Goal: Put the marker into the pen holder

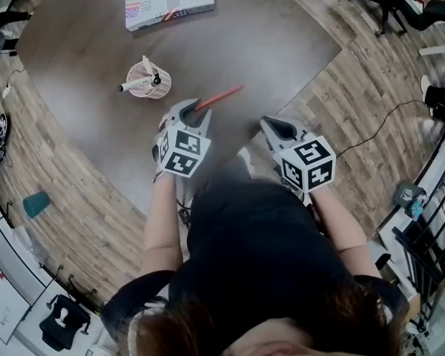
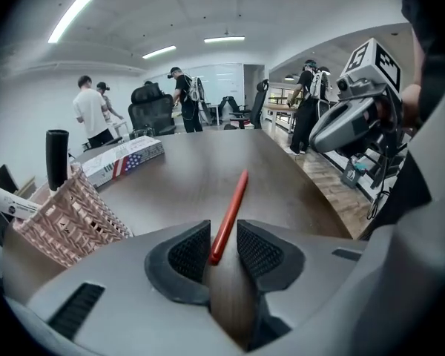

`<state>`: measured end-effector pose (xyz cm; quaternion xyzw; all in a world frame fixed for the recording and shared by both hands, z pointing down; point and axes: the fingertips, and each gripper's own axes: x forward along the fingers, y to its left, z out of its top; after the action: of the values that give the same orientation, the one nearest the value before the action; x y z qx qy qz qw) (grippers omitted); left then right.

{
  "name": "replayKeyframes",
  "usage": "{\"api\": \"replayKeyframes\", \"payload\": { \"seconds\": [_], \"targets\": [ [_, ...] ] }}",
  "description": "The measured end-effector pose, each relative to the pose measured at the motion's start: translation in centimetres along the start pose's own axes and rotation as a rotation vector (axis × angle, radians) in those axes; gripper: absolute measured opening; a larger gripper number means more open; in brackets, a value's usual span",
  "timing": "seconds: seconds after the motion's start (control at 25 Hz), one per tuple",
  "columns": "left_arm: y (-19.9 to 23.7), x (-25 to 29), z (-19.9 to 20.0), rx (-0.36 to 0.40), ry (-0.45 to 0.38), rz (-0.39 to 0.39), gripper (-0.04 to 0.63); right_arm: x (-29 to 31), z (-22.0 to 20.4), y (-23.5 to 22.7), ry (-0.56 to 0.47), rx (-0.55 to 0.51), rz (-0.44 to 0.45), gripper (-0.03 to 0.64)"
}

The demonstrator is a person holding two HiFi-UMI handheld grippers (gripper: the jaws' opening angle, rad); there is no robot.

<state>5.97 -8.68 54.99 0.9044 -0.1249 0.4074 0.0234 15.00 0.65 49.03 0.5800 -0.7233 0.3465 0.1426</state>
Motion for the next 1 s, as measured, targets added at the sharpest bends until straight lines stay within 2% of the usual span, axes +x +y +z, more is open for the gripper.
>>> {"api": "replayKeyframes", "payload": {
  "seconds": [0.2, 0.36, 0.72, 1.0],
  "targets": [
    [0.1, 0.3, -0.2, -0.017, 0.006, -0.047, 0.115, 1.2, 1.1, -0.2, 0.013, -0.005, 0.018, 0.017],
    [-0.3, 0.4, -0.3, 0.007, -0.012, -0.067, 0.078, 1.9, 1.5, -0.5, 0.028, -0.002, 0.029, 0.017],
    [-0.6, 0.2, -0.1, 0.023, -0.038, -0.118, 0.064, 3.6, 3.0, -0.6, 0.037, -0.012, 0.057, 0.017],
    [-0.2, -0.4, 0.4, -0.005, -0.092, -0.159, 0.063, 5.4, 4.8, -0.8, 0.046, -0.031, 0.060, 0.017]
  ]
}}
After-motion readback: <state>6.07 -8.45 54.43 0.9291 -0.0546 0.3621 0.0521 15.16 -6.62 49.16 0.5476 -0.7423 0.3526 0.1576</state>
